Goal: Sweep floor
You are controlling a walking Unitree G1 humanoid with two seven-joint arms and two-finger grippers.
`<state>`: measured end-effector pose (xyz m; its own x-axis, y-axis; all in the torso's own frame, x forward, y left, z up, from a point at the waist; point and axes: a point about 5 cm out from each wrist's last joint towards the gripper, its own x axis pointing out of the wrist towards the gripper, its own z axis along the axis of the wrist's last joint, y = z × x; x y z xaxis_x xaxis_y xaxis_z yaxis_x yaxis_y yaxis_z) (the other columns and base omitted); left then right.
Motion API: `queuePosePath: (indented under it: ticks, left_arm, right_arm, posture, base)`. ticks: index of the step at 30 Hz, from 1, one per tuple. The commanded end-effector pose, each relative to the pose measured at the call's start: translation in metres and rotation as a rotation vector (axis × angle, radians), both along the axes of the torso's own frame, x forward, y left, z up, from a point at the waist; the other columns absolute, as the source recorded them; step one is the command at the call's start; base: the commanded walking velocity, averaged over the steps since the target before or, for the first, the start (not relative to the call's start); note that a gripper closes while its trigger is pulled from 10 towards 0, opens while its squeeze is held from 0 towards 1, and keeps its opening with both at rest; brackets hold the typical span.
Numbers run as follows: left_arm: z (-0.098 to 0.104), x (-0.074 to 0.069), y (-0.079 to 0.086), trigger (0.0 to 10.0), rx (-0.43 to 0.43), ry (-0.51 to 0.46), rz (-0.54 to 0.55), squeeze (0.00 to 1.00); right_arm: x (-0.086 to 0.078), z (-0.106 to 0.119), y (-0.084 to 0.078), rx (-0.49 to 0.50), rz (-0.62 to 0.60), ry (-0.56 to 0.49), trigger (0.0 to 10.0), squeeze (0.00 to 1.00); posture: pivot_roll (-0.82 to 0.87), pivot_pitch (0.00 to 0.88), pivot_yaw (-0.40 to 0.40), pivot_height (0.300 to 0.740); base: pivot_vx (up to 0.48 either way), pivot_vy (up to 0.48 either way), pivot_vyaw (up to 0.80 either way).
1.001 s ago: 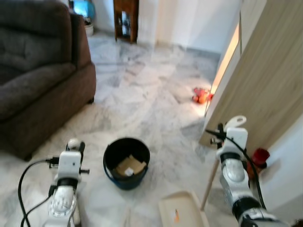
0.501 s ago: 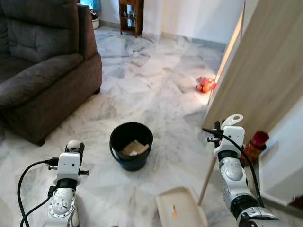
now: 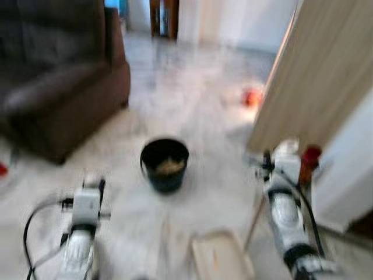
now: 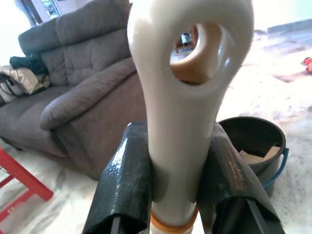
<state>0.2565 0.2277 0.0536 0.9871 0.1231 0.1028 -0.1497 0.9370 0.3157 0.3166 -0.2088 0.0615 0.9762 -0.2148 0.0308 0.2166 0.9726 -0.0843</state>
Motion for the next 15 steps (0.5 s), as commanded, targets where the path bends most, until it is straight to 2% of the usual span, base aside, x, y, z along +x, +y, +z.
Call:
queuePosePath:
  ticks: [1, 7, 15]
  left_arm:
    - [0.008, 0.004, -0.001, 10.0, 0.011, -0.041, -0.015, 0.0]
    - [0.007, 0.005, -0.001, 10.0, 0.002, -0.03, -0.016, 0.0]
    - [0.007, 0.009, -0.004, 10.0, -0.002, -0.023, -0.019, 0.0]
  right_arm:
    - [0.006, 0.009, 0.002, -0.012, 0.013, -0.035, 10.0, 0.0]
    - [0.004, 0.004, 0.001, -0.002, 0.01, -0.011, 10.0, 0.0]
    - [-0.004, -0.013, -0.006, 0.018, -0.029, 0.099, 10.0, 0.0]
  posture:
    - [0.08, 0.0, -0.059, 0.74]
    - [0.08, 0.0, -0.061, 0.74]
    - [0.08, 0.0, -0.067, 0.74]
  base:
    - [0.0, 0.0, 0.0]
    - [0.0, 0.0, 0.0]
    - [0.0, 0.0, 0.0]
